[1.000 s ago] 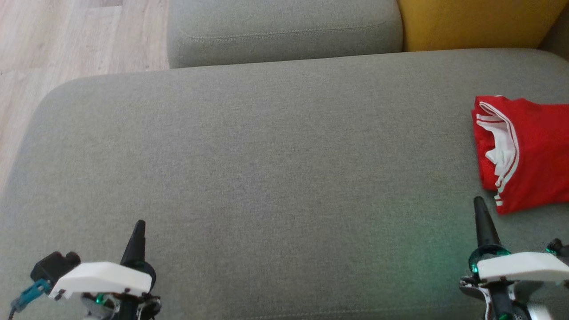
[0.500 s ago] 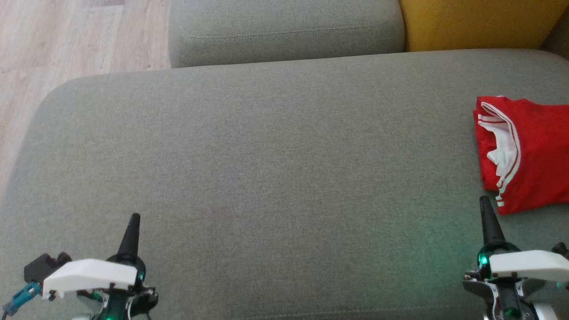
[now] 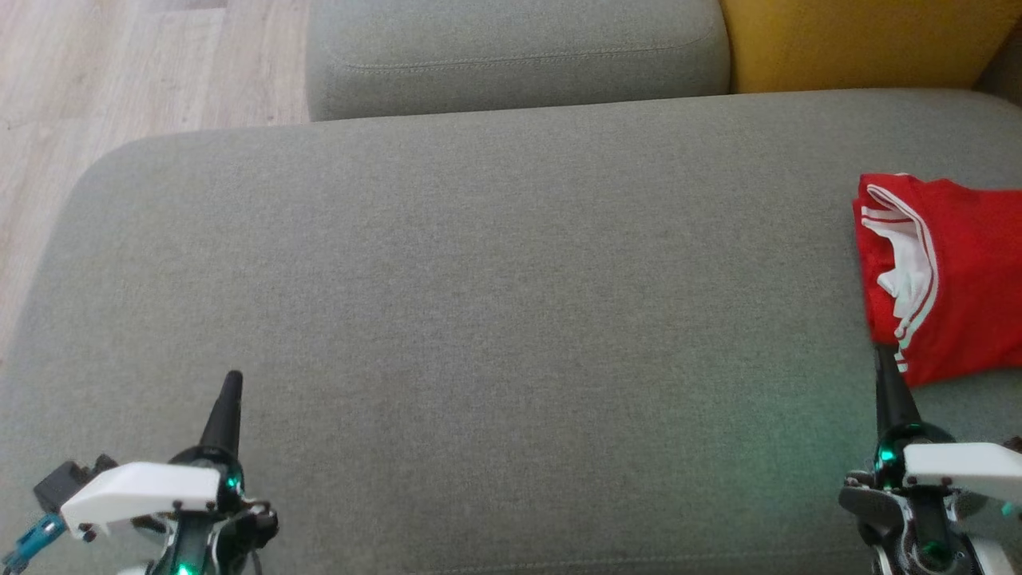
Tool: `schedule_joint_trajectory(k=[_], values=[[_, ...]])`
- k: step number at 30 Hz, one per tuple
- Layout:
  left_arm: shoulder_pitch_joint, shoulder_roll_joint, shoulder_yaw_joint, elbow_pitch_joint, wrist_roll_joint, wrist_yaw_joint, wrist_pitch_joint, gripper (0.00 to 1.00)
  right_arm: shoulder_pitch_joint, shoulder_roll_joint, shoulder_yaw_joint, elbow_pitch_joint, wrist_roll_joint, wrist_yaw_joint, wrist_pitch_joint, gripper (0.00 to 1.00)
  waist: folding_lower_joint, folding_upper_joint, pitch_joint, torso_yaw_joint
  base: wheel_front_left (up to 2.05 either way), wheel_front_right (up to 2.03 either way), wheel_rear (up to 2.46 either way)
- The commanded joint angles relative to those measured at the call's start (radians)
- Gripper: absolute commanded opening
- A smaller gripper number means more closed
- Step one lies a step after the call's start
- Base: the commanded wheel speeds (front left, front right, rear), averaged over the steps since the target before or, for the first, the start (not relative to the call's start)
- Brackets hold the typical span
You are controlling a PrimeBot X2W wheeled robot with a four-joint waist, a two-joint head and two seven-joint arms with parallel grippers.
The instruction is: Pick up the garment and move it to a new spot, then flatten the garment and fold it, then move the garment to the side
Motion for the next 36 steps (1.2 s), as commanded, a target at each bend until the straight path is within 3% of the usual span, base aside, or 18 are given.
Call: schedule_joint_trajectory(k=[1, 19, 36], values=[[-0.065, 0.005, 0.047, -0.028, -0.03, -0.014, 0.008, 0.0, -0.058, -0.018, 0.013, -0.026, 0.034, 0.003, 0.008, 0.0, 0.0, -0.0001, 0.0, 0.001, 0.0, 0.0, 0.0], [-0.093, -0.028, 0.116, -0.009, -0.223, -0.076, 0.061, 0.0, -0.092, -0.017, -0.009, 0.01, 0.239, 0.004, 0.028, 0.0, 0.0, -0.0001, 0.001, 0.006, 0.0, 0.0, 0.0], [-0.094, -0.032, 0.122, -0.008, -0.221, -0.077, 0.066, 0.0, -0.093, -0.012, -0.016, 0.011, 0.237, 0.004, 0.034, 0.0, 0.0, -0.0001, 0.001, 0.006, 0.0, 0.0, 0.0]])
